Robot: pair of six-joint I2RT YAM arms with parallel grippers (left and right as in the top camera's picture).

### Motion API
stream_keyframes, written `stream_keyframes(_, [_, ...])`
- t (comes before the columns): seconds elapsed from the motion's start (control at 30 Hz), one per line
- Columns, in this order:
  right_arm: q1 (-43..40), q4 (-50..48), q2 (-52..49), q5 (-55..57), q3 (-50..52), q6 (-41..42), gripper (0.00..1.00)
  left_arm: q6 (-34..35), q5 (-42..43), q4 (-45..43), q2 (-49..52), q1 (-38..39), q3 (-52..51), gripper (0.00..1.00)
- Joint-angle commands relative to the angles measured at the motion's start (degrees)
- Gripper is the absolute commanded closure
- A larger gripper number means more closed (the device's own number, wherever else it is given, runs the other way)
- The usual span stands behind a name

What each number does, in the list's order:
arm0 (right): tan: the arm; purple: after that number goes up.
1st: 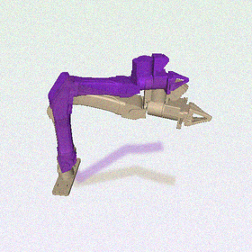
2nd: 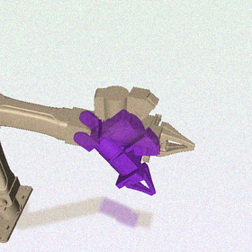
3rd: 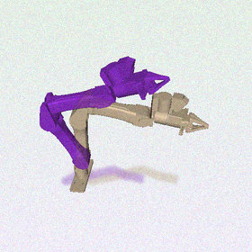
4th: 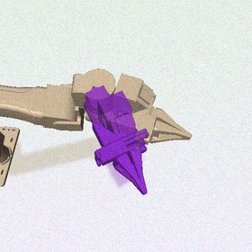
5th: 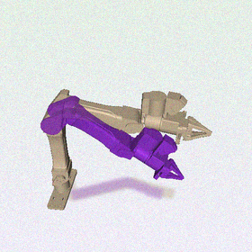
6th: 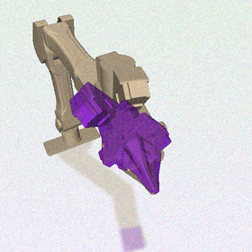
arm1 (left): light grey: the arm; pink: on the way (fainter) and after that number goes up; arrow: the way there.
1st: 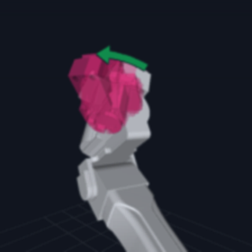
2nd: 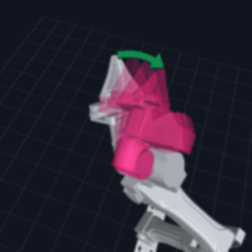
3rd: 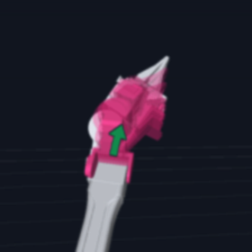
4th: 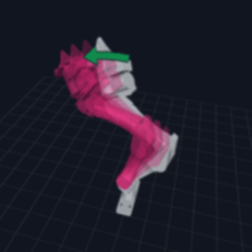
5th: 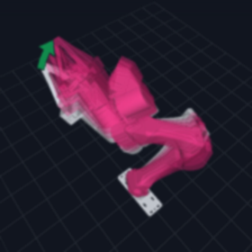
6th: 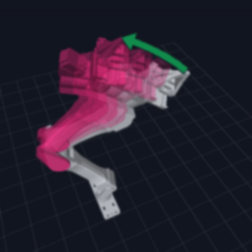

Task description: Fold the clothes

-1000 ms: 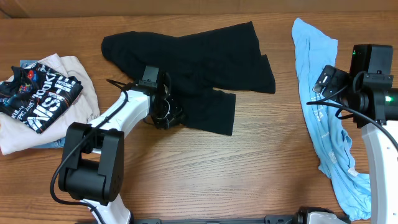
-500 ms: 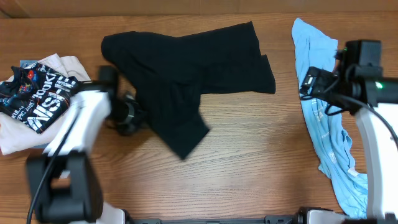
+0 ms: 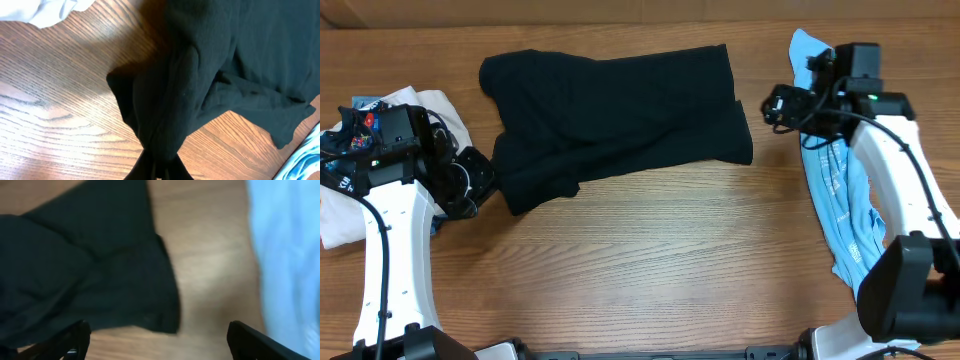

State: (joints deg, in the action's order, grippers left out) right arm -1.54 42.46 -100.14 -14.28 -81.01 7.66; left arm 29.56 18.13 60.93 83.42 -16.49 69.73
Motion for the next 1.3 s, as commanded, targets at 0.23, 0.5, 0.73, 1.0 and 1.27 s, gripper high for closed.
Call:
stream_keyframes(0.23, [7.0,-18.2,-13.6,9.7,-0.7,3.0,0.15,-1.3,-1.4,1.2,0.2,0.5,0.1,0.96])
stream_keyframes(0.5, [7.0,-23.9,-21.4,9.3,-0.7,4.2,0.18,-1.3,-2.1,1.2,0.2,0.4,0.1,0.96])
stream_keyframes(0.73, [7.0,-25.3,-23.1,8.7,-0.7,4.2,0.60,-1.3,-2.3,0.3,0.2,0.4,0.1,0.96])
stream_keyframes(1.0, [7.0,-25.7,-23.3,8.7,-0.7,4.3,0.68,-1.3,-2.3,0.3,0.2,0.4,0.1,0.96])
stream_keyframes(1.27, [7.0,-25.7,-23.3,8.7,-0.7,4.3,0.96,-1.3,-2.3,0.3,0.2,0.4,0.1,0.96])
